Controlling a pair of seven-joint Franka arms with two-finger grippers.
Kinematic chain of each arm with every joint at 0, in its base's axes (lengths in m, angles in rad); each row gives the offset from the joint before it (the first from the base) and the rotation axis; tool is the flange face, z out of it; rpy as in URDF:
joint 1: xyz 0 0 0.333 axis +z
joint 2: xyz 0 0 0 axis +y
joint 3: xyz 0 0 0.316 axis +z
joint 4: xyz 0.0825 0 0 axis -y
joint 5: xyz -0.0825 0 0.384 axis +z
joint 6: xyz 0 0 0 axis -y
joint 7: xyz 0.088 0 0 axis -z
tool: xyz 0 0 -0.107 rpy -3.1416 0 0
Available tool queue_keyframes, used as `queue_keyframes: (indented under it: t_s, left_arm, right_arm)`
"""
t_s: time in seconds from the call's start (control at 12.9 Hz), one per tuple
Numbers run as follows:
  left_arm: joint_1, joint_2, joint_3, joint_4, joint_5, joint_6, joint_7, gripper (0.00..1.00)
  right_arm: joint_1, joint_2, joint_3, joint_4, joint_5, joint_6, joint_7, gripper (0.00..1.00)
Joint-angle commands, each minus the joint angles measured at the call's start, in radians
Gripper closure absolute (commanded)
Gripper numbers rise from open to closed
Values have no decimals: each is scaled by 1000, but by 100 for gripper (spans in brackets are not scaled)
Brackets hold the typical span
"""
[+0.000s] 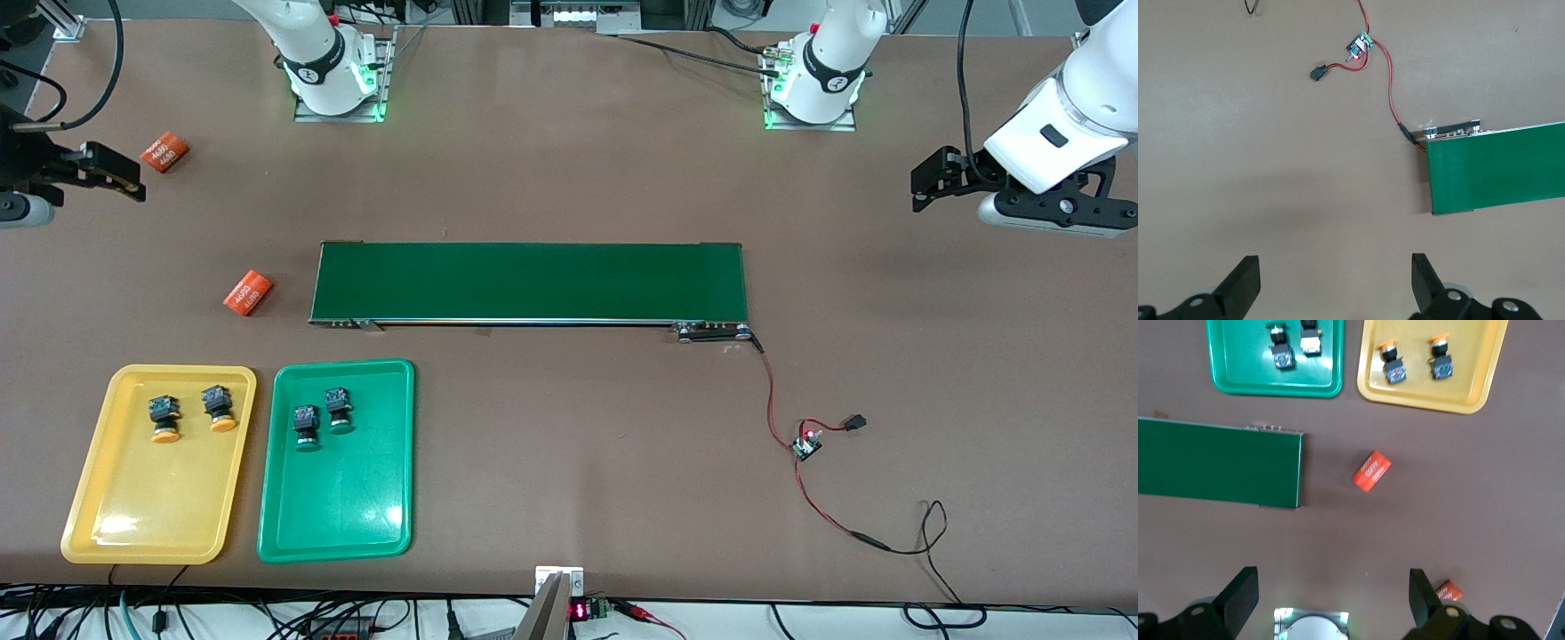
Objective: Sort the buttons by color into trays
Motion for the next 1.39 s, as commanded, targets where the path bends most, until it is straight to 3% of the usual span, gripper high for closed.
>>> queue_keyframes:
  t_s: [0.0,1.31]
  left_arm:
    - [-2,18,-1,39,-8,-29,-6,0]
    - [-2,18,-2,39,-8,-29,-6,0]
  right_arm:
    - [13,1,-7,22,33,-47,23,0]
    - [21,10,-4,36,33,-43,86,0]
